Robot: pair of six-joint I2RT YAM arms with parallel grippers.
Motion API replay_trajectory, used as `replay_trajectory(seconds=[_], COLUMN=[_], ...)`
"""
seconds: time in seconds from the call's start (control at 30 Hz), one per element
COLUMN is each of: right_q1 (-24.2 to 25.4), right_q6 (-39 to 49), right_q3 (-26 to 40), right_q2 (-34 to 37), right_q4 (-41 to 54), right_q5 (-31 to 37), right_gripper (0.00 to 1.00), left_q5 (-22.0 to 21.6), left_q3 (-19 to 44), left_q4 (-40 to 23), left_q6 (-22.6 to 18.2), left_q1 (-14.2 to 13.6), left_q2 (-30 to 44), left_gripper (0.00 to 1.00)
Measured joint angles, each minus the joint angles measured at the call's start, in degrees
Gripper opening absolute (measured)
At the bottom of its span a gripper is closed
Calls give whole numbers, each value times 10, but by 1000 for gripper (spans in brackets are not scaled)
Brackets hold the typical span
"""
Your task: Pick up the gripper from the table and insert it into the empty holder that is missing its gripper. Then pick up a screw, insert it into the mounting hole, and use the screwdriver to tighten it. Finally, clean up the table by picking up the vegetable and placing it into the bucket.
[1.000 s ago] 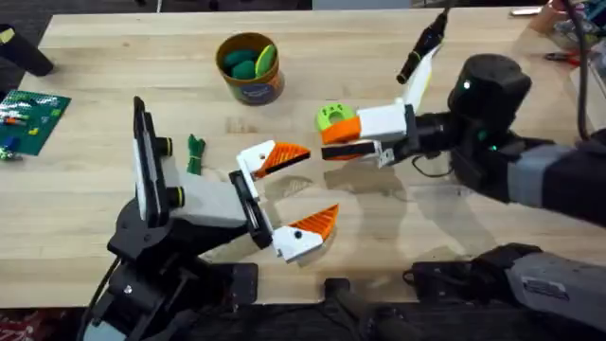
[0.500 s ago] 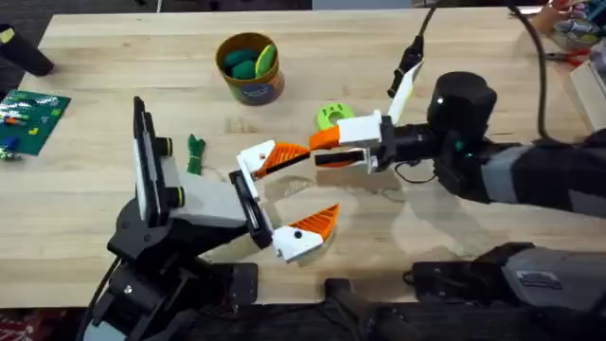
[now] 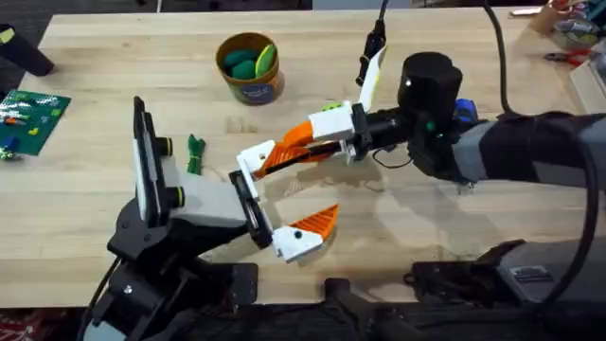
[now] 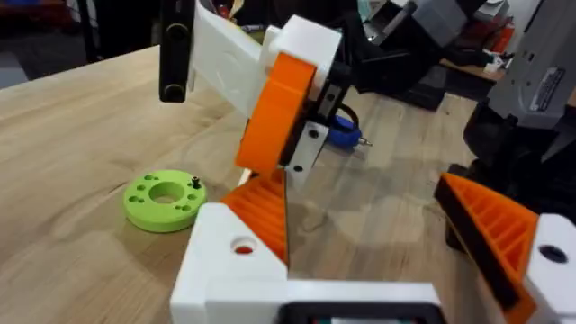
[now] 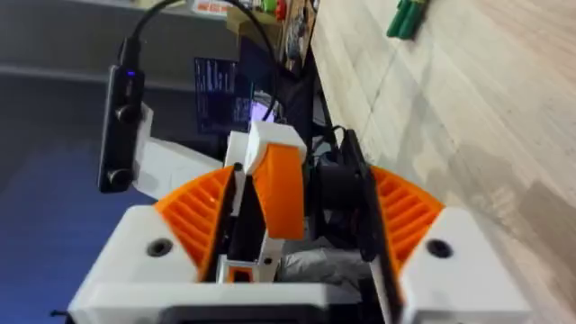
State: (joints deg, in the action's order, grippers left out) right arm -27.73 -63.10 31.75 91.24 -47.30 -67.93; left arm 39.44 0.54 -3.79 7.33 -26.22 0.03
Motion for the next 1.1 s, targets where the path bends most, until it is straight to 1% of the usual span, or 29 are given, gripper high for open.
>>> replay_trajectory(seconds=[0.13, 0.27, 0.4, 0.5, 0.53, 0.57, 0.93, 1.1], right_q1=[0, 0, 0, 1, 1, 1, -6, -10], right_q6=[-3, -5, -8, -8, -10, -12, -12, -24], right_q3=[0, 0, 0, 1, 1, 2, 2, 3], right_q2=[0, 0, 0, 0, 0, 0, 0, 0], right_q4=[1, 1, -2, -5, -5, -4, -3, -3], right_q5=[-8, -17, -21, -24, -24, -24, -3, 18], right_gripper=[706, 410, 273, 82, 37, 20, 21, 21], left_q5=[0, 0, 0, 0, 0, 0, -4, -11], left_q3=[0, 0, 0, 0, 0, 0, 0, 0], left_q4=[0, 0, -1, -1, -1, -1, -1, -1], left_q6=[0, 0, 1, 4, 4, 4, 7, 13], left_q1=[0, 0, 0, 0, 0, 0, 0, 1], left_q2=[0, 0, 0, 0, 0, 0, 0, 0], left_gripper=[984, 984, 984, 984, 984, 984, 984, 984])
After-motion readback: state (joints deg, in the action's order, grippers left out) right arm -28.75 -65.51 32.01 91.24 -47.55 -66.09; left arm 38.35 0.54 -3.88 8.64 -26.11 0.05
